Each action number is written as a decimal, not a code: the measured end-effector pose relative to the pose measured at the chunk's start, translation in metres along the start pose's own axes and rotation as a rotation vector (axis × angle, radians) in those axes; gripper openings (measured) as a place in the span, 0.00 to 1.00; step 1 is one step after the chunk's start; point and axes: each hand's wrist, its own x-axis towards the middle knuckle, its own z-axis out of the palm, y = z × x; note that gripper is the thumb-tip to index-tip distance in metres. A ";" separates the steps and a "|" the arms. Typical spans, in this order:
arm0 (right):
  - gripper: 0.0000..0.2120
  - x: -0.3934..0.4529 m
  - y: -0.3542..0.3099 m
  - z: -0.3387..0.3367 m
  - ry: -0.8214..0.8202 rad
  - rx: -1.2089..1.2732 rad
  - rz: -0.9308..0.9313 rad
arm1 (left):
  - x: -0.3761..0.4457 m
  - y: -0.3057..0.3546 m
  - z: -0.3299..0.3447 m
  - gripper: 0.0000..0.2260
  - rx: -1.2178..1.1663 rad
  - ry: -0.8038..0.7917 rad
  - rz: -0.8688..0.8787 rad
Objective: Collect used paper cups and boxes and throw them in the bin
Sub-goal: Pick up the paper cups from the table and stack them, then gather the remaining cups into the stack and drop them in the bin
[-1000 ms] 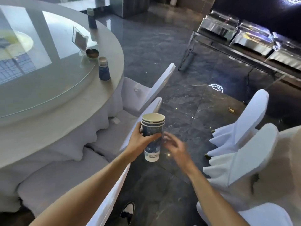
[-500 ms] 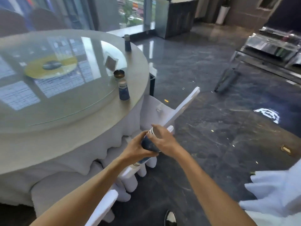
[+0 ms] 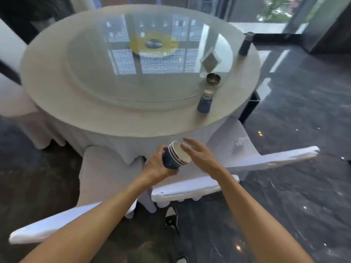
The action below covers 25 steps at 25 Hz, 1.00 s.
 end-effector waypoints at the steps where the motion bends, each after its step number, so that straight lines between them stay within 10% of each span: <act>1: 0.27 0.018 0.005 -0.002 0.002 -0.023 0.001 | 0.011 -0.009 -0.003 0.37 -0.015 0.037 -0.034; 25: 0.40 0.339 0.291 0.081 -0.532 -0.863 0.206 | 0.158 -0.188 0.092 0.36 -0.239 0.217 -0.420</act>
